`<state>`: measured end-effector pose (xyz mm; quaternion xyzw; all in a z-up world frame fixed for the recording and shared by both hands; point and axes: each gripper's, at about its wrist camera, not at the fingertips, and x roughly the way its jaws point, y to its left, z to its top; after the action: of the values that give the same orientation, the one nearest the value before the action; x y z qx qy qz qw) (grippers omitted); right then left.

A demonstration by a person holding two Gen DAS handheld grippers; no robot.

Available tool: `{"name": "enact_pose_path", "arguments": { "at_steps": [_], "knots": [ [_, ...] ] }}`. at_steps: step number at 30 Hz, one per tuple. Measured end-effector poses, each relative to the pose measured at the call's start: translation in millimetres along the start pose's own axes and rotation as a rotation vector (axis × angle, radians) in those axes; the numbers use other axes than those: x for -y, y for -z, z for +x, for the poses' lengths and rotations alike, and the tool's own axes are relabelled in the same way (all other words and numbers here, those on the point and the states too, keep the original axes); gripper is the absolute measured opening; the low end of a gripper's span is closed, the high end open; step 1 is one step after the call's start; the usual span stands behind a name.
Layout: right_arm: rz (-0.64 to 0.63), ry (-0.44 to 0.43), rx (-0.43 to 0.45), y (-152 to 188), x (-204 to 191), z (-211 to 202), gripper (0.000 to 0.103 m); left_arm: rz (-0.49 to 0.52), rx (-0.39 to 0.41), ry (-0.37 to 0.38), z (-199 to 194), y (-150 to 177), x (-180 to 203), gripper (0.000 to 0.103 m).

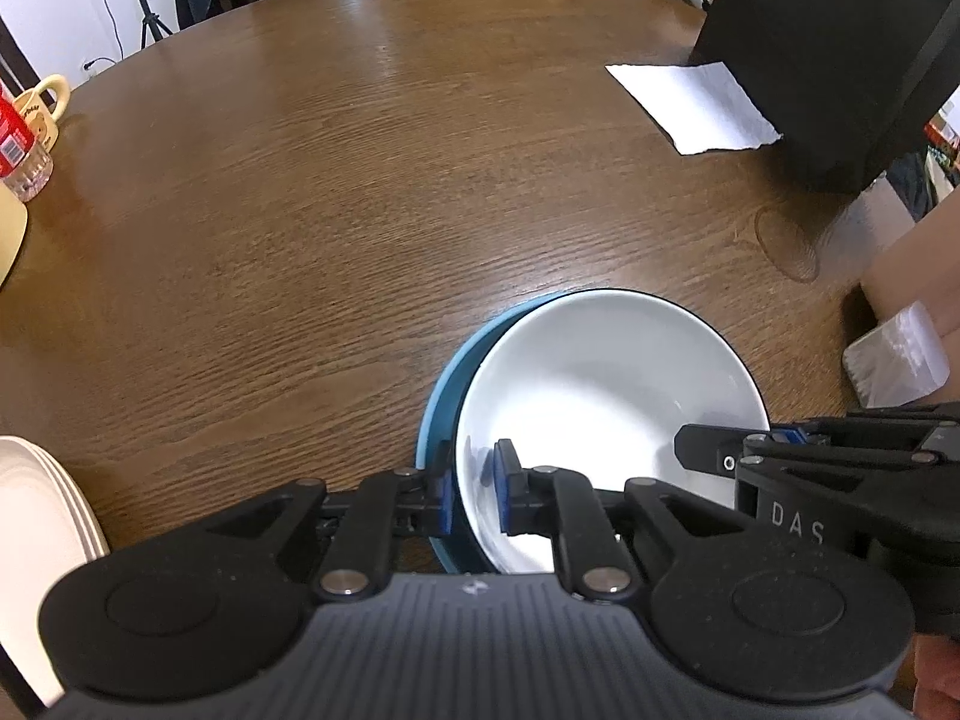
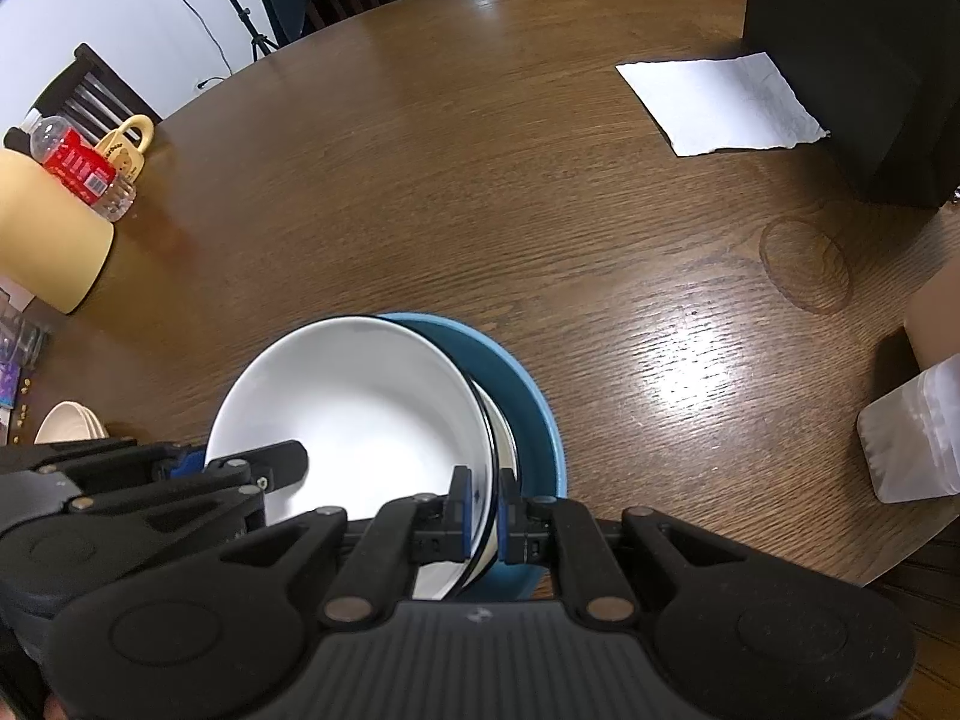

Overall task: Organize plates and bowls
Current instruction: 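Lower the white bowl into the blue bowl with both grippers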

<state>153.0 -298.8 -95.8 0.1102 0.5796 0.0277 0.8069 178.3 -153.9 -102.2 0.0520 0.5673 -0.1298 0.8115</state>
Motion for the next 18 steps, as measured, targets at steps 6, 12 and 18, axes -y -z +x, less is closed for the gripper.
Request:
{"name": "enact_pose_path", "arguments": {
  "at_steps": [6,12,18],
  "knots": [
    [-0.002,0.005,-0.002,0.2,-0.4,1.6,0.008,0.029,-0.010,-0.020,3.4,-0.1,3.8,0.015],
    [-0.005,0.011,-0.003,0.6,-1.9,3.6,0.008,0.044,-0.017,-0.032,5.9,-0.4,5.4,0.016],
    [-0.007,0.016,-0.005,0.9,-2.3,5.7,0.007,0.045,-0.023,-0.032,8.3,-0.4,5.5,0.016]
  ]
}}
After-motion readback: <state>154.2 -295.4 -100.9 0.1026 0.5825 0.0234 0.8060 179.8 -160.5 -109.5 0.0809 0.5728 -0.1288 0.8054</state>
